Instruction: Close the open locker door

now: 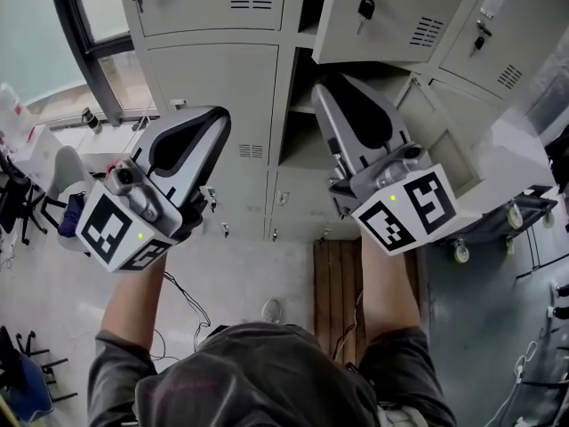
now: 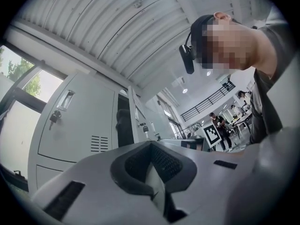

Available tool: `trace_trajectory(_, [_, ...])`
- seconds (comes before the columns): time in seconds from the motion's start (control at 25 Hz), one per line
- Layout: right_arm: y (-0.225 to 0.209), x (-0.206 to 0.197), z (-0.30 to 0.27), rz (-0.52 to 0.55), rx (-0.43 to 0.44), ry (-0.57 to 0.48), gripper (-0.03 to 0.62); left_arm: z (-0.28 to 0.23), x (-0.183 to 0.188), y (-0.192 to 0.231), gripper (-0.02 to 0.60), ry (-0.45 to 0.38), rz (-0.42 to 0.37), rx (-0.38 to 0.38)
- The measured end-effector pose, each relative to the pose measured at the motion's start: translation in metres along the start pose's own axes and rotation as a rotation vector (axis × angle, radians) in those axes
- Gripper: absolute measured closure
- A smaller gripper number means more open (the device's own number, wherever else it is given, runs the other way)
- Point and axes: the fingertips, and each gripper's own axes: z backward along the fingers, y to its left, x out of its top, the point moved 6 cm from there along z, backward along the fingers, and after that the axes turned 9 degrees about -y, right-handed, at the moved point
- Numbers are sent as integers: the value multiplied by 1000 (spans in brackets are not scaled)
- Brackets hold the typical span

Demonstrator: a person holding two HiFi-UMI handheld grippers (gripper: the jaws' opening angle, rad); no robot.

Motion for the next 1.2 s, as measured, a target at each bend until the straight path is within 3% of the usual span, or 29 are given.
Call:
trace_trajectory(0.72, [117, 17, 99, 31, -245, 100, 517, 80, 19, -64, 572, 25, 192, -147])
trace_trajectory(1.04, [125, 23, 144, 42, -339, 139, 520, 78, 10, -94, 572, 22, 260, -202])
trace_trajectory(1.2, [117, 25, 155, 42, -342, 147, 520, 66, -4, -105, 572, 32, 287, -220])
